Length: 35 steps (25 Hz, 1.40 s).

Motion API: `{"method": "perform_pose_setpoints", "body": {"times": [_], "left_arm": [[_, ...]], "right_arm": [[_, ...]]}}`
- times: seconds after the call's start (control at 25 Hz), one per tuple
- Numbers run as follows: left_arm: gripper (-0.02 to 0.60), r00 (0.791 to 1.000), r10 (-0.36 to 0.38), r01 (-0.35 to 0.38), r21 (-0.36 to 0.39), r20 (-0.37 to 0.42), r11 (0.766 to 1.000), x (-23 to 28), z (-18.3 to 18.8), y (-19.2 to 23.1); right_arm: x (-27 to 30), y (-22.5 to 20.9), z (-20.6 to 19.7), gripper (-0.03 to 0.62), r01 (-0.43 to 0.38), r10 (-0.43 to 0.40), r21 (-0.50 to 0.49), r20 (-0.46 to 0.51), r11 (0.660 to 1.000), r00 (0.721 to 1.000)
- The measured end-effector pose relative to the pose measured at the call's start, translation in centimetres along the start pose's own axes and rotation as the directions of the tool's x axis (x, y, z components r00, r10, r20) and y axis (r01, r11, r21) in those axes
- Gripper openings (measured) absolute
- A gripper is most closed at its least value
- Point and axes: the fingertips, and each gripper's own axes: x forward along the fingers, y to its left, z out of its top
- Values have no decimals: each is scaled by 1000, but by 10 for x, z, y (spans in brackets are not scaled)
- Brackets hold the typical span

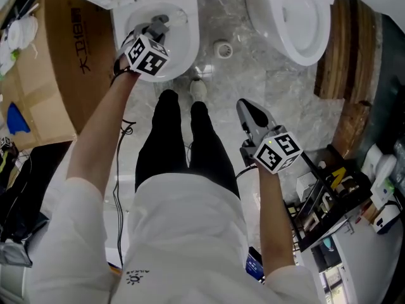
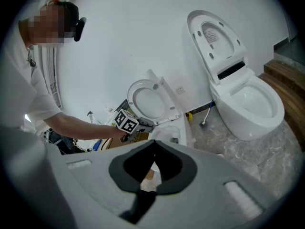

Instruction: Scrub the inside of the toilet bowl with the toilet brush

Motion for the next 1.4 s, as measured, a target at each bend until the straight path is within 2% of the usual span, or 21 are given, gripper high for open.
{"method": "perform_pose_setpoints", "body": {"times": [0.2, 0.44, 1.4], "left_arm": [[155, 1000, 2, -3, 35, 4, 999, -4, 1, -17], [155, 1000, 2, -2, 43, 1, 999, -8, -2, -33], [155, 998, -59, 59, 25, -8, 998, -38, -41, -106]], "right_arm": [[-6, 0, -3, 0, -12, 12, -7, -4, 1000, 1000], [-8, -2, -2, 0, -31, 31, -23, -12, 999, 999], [-5, 13, -5, 0, -111, 106, -92, -62, 990, 992]]}}
